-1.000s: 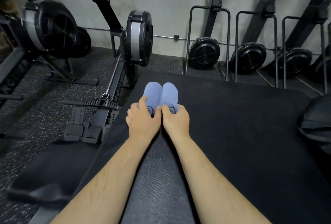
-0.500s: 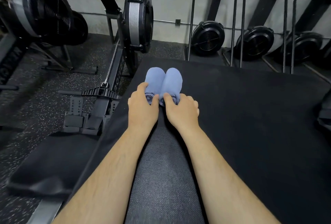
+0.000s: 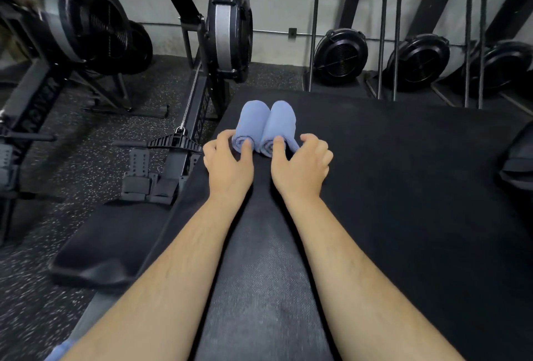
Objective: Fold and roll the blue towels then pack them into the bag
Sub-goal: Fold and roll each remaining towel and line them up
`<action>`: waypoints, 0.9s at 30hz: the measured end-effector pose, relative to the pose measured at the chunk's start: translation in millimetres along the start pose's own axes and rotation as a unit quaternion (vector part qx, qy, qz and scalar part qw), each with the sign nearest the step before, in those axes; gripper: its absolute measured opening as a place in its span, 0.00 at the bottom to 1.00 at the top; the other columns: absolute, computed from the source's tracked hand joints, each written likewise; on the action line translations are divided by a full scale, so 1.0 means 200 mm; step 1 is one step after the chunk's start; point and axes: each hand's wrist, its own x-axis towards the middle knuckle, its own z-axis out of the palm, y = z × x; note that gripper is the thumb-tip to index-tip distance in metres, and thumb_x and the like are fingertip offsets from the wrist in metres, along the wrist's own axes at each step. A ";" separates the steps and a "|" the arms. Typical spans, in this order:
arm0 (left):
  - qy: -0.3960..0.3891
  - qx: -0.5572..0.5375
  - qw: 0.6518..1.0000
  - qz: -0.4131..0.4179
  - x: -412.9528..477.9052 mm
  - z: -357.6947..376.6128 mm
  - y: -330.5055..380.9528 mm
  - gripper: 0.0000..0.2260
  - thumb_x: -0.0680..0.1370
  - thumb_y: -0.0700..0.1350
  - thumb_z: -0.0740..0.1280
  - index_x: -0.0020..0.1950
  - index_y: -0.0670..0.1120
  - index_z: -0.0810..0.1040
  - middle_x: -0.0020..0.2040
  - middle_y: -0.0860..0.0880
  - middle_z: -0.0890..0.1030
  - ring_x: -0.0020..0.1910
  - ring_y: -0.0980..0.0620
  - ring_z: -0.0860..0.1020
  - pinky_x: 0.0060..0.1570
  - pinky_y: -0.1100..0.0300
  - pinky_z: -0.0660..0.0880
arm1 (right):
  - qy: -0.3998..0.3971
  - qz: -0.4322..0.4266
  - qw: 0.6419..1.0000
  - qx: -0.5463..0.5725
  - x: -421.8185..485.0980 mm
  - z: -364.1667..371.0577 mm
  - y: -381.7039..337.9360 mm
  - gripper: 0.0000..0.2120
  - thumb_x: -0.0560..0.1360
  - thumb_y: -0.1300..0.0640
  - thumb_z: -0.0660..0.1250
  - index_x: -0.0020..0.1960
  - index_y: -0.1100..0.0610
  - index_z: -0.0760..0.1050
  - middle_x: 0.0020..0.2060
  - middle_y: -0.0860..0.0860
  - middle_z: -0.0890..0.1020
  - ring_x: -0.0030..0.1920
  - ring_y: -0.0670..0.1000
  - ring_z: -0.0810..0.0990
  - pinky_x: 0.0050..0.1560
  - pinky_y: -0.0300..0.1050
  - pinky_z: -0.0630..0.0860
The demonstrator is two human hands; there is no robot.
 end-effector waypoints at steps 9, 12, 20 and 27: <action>-0.016 -0.036 0.998 0.055 -0.35 -0.42 0.12 0.09 0.85 0.47 0.60 0.50 0.47 0.77 0.49 0.52 0.81 0.49 0.55 0.77 0.51 0.65 0.72 | -0.078 -0.091 0.992 0.038 -0.49 -0.10 -0.23 0.10 0.84 0.50 0.57 0.46 0.53 0.69 0.51 0.53 0.78 0.56 0.57 0.71 0.58 0.55 0.69; -0.014 -0.031 0.998 0.045 -0.48 -0.72 0.13 0.11 0.85 0.46 0.60 0.48 0.46 0.80 0.47 0.54 0.82 0.47 0.59 0.78 0.45 0.73 0.69 | -0.134 -0.140 0.978 0.080 -0.74 -0.13 -0.38 0.12 0.84 0.49 0.56 0.45 0.53 0.69 0.47 0.51 0.79 0.53 0.57 0.73 0.54 0.56 0.71; 0.129 -0.036 0.989 -0.067 -0.90 -1.63 -0.23 0.10 0.83 0.45 0.64 0.44 0.46 0.80 0.46 0.52 0.83 0.44 0.60 0.79 0.45 0.65 0.72 | -0.400 -0.201 0.888 0.100 -1.59 0.03 -0.80 0.16 0.86 0.46 0.51 0.52 0.57 0.68 0.44 0.55 0.81 0.45 0.58 0.79 0.44 0.56 0.75; 0.192 0.026 0.961 -0.196 -1.30 -2.13 -0.72 0.11 0.83 0.47 0.63 0.46 0.44 0.80 0.44 0.53 0.81 0.40 0.64 0.75 0.39 0.71 0.68 | -0.530 -0.208 0.822 0.022 -2.29 0.35 -0.85 0.16 0.86 0.48 0.51 0.58 0.59 0.70 0.54 0.59 0.81 0.54 0.61 0.79 0.53 0.56 0.75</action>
